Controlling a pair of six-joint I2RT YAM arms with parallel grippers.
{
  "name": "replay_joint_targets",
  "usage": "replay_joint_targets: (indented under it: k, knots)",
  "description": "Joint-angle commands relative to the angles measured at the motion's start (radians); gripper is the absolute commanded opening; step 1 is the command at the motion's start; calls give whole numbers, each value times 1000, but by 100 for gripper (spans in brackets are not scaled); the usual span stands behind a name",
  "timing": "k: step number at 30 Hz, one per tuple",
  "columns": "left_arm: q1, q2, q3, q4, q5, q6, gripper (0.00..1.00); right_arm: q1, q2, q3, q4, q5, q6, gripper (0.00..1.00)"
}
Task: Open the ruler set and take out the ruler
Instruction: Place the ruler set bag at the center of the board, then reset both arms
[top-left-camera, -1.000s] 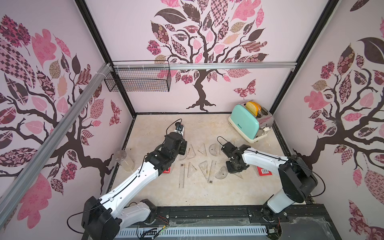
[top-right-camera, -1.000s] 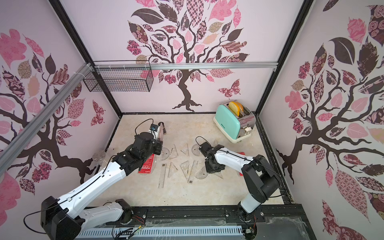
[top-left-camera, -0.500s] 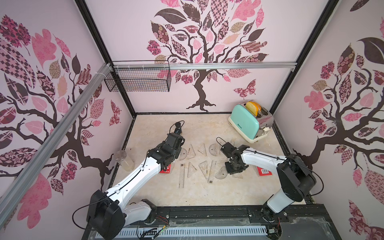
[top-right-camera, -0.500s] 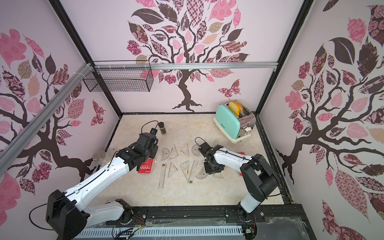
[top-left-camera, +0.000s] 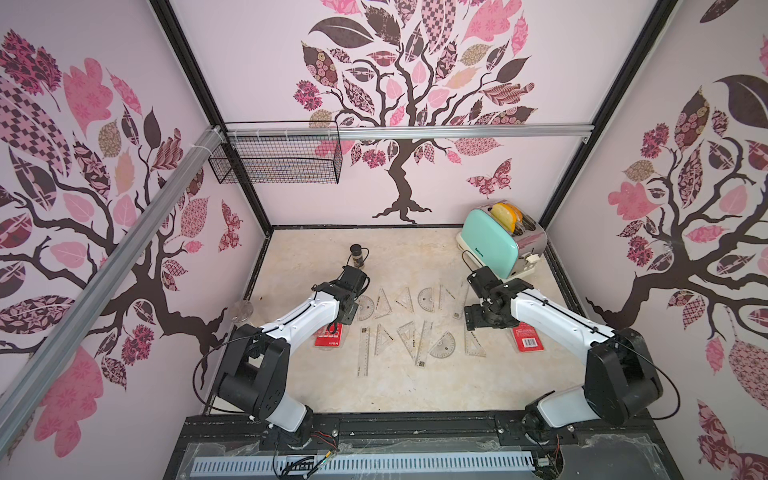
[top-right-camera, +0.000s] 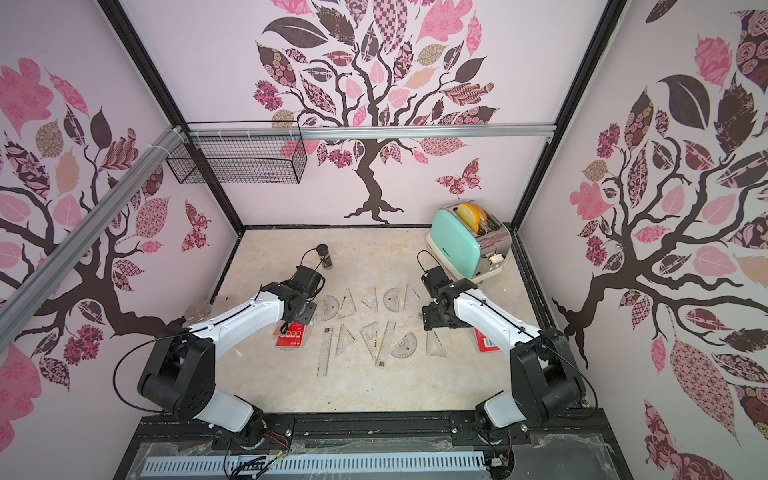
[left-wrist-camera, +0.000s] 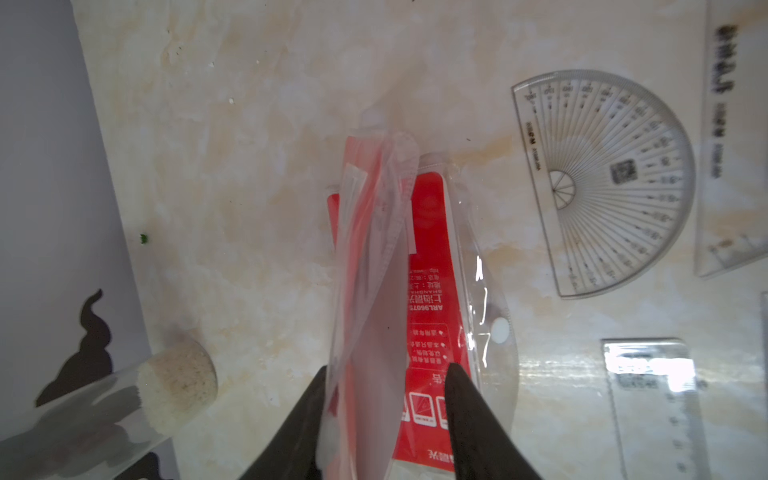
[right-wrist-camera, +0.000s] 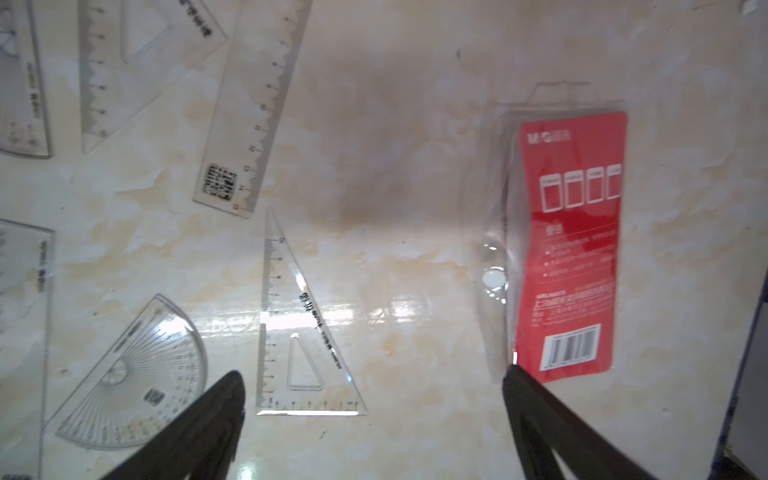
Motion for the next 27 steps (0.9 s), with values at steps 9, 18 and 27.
replay_joint_targets:
  k: [9,18,27]
  knots:
    - [63,-309,-58,190,181,-6,97,-96,-230,-61,389,117,-92,99]
    - [78,-359,-75,198,190,-7,97,-189,-431,-142,551,124,-115,99]
    - [249,-329,-126,286,493,-154,97,-188,-380,-125,535,38,-97,99]
